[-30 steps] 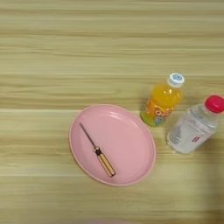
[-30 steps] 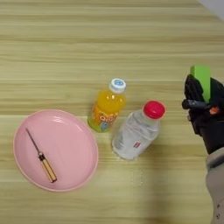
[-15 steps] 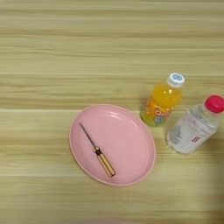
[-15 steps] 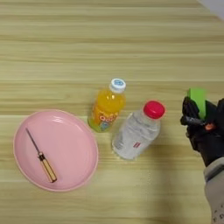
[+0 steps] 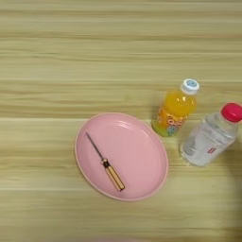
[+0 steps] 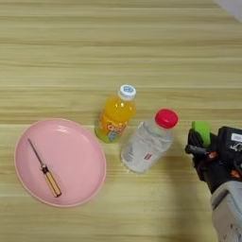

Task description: Move the objects on the table

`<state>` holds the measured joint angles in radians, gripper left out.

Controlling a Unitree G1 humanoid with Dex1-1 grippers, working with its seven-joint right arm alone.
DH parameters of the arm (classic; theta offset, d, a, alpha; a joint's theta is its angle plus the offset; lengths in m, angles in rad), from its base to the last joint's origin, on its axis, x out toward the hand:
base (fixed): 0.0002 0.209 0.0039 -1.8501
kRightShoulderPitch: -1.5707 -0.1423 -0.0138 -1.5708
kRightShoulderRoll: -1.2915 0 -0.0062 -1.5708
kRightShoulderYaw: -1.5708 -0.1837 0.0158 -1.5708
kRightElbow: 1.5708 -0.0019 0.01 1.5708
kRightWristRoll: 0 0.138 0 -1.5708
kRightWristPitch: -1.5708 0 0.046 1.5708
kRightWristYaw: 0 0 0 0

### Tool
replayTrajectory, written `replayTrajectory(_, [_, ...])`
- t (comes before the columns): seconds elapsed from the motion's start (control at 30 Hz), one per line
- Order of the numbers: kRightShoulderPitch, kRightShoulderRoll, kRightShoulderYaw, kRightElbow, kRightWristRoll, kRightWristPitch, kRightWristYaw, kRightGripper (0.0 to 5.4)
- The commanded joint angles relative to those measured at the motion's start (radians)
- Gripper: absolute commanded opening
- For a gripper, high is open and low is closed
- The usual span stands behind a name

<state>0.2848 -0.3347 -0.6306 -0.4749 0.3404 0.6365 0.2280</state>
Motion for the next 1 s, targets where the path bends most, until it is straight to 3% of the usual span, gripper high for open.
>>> replayTrajectory(0.03, [-0.014,-0.022,0.025,0.003,-0.024,-0.068,0.005,1.41])
replayTrajectory(1.0, [-0.017,-0.025,0.098,0.162,-0.08,-0.129,0.02,1.41])
